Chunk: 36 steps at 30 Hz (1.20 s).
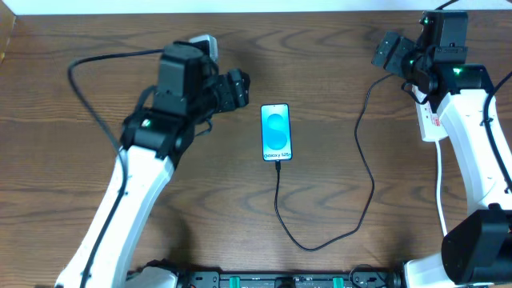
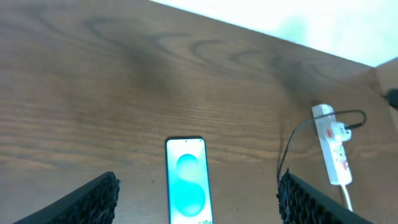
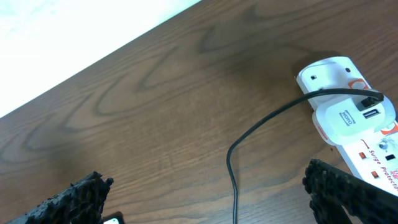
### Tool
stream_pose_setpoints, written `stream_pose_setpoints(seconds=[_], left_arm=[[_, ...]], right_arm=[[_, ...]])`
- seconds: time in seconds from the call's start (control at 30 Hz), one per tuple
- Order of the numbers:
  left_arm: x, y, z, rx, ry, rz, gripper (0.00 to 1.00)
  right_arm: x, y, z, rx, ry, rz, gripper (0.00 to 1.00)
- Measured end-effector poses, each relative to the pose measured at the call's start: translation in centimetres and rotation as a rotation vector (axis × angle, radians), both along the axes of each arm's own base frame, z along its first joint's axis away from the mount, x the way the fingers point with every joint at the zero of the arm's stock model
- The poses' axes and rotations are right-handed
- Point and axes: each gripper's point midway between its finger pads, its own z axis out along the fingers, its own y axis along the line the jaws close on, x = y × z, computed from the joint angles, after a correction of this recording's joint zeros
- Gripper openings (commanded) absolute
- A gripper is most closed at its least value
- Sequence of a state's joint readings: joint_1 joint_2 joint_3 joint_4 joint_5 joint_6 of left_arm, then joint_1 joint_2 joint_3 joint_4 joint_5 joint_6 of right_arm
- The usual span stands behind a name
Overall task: Plug charger to phone and switch on socket
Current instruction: 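Raise and retract the left gripper away from the phone, then move the right gripper down toward the white power strip's switch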
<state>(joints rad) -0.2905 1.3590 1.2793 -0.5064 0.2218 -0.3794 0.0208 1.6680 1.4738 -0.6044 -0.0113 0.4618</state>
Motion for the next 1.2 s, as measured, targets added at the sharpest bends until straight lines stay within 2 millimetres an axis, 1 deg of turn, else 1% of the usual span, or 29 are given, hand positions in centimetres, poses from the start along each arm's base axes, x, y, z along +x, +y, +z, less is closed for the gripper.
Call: stream_pose_setpoints(seconds=[0.1, 0.2, 0.23, 0.4, 0.73, 1.2], left_arm=[[-1.5, 1.5, 1.4, 0.061, -0.035, 0.02, 0.82], [-2.7, 3.6, 2.2, 0.139, -0.054, 0.082, 0.82], [-3.4, 4.8, 2.3, 0.18, -0.051, 0.12, 0.82], [-4.2, 6.2, 2.9, 0.222, -0.063, 0.166, 0.82], [-4.1, 6.7, 2.8, 0.251, -0.065, 0.181, 0.82], [-4.1, 6.7, 2.8, 0.251, -0.065, 0.181, 0.83]], right_arm=[[0.0, 0.0, 0.0, -0.001, 0.0, -0.001, 0.99], [0.0, 0.0, 0.0, -0.001, 0.0, -0.001, 0.99], [0.0, 0.0, 0.0, -0.002, 0.0, -0.002, 0.99], [0.0, 0.0, 0.0, -0.002, -0.001, -0.002, 0.99], [0.0, -0.1, 0.0, -0.002, -0.002, -0.002, 0.99], [0.2, -0.1, 0.2, -0.003, -0.01, -0.003, 0.99]])
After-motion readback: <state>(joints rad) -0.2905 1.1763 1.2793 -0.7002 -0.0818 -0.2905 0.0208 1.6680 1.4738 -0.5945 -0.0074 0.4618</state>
